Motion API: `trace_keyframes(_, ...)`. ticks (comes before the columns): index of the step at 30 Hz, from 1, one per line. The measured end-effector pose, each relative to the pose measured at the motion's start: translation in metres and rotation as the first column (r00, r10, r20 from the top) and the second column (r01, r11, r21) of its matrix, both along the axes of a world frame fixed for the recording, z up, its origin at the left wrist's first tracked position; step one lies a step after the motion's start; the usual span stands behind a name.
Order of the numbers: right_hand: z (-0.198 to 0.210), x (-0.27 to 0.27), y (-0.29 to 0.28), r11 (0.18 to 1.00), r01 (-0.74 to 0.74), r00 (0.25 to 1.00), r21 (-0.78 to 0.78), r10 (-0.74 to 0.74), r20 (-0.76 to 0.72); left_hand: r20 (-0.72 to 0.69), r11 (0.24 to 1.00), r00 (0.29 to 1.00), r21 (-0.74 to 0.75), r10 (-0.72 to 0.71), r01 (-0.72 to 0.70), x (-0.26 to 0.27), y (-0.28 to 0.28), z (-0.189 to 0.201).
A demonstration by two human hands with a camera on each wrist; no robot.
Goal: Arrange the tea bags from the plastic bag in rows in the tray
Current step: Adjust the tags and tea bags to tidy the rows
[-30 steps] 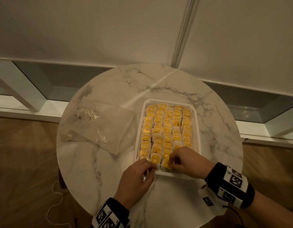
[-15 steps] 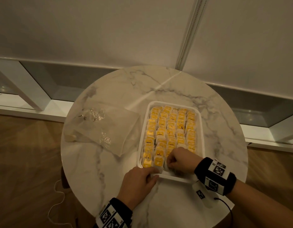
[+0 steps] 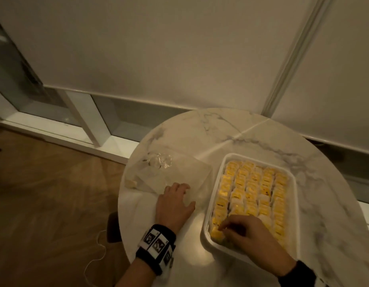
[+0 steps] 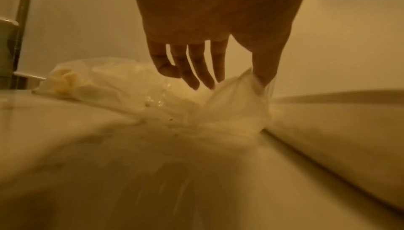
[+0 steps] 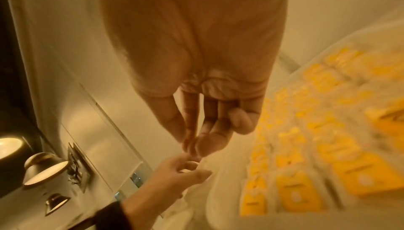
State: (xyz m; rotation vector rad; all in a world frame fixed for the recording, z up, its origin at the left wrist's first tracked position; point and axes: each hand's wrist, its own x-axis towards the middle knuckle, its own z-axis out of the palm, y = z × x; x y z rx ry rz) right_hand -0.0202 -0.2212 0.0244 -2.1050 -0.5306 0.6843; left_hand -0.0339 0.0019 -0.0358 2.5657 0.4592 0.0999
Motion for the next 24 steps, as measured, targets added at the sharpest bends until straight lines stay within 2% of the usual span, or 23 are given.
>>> trace_keyframes(2, -0.004, -0.005, 0.017, 0.994, 0.067, 0.997, 0.091, -0.07, 0.038, 0.004, 0.998, 0.998, -0.018, 0.058, -0.058, 0.002, 0.008, 0.006)
trace_keyframes(5, -0.008, 0.0, 0.044, 0.978, 0.049, 0.962, 0.205, -0.101, 0.253, 0.246, 0.992, 0.964, -0.097, 0.102, -0.08, -0.008, 0.032, 0.02)
trace_keyframes(7, -0.003, 0.005, 0.067, 0.98, -0.047, 0.913, 0.193, -0.037, 0.406, 0.394, 0.99, 0.913, -0.126, 0.102, -0.056, -0.017, 0.048, 0.039)
trace_keyframes(9, 0.003, 0.01, 0.089, 0.98, -0.176, 0.84, 0.089, 0.103, 0.532, 0.488, 0.99, 0.866, -0.135, 0.112, -0.052, -0.023, 0.062, 0.061)
trace_keyframes(11, 0.018, 0.01, 0.106, 0.962, -0.264, 0.777, -0.071, 0.256, 0.575, 0.527, 0.987, 0.839, -0.145, 0.136, -0.069, -0.026, 0.075, 0.08)
trace_keyframes(12, 0.027, 0.01, 0.112, 0.954, -0.284, 0.754, -0.092, 0.282, 0.593, 0.536, 0.986, 0.831, -0.144, 0.145, -0.079, -0.027, 0.082, 0.087)
trace_keyframes(14, 0.046, 0.008, 0.117, 0.955, -0.293, 0.722, 0.037, 0.196, 0.664, 0.554, 0.988, 0.821, -0.135, 0.138, -0.075, -0.029, 0.093, 0.094)
trace_keyframes(16, 0.058, 0.008, 0.125, 0.941, -0.306, 0.638, 0.147, 0.088, 0.765, 0.557, 0.994, 0.827, -0.106, 0.083, -0.028, -0.033, 0.097, 0.099)
trace_keyframes(18, 0.06, 0.015, 0.136, 0.942, -0.322, 0.57, 0.095, 0.113, 0.814, 0.557, 0.995, 0.829, -0.1, 0.038, 0.021, -0.035, 0.096, 0.098)
trace_keyframes(20, 0.062, 0.014, 0.148, 0.948, -0.307, 0.572, -0.085, 0.255, 0.779, 0.56, 0.99, 0.827, -0.13, 0.036, 0.045, -0.038, 0.095, 0.097)
trace_keyframes(22, 0.061, 0.014, 0.155, 0.893, -0.309, 0.643, -0.327, 0.449, 0.621, 0.573, 0.986, 0.817, -0.162, 0.066, 0.033, -0.039, 0.094, 0.095)
trace_keyframes(23, 0.058, 0.016, 0.157, 0.86, -0.361, 0.7, -0.36, 0.506, 0.505, 0.577, 0.983, 0.814, -0.178, 0.07, 0.041, -0.04, 0.091, 0.096)
trace_keyframes(24, 0.061, 0.016, 0.161, 0.852, -0.422, 0.761, -0.31, 0.519, 0.39, 0.578, 0.981, 0.814, -0.187, 0.063, 0.058, -0.04, 0.086, 0.097)
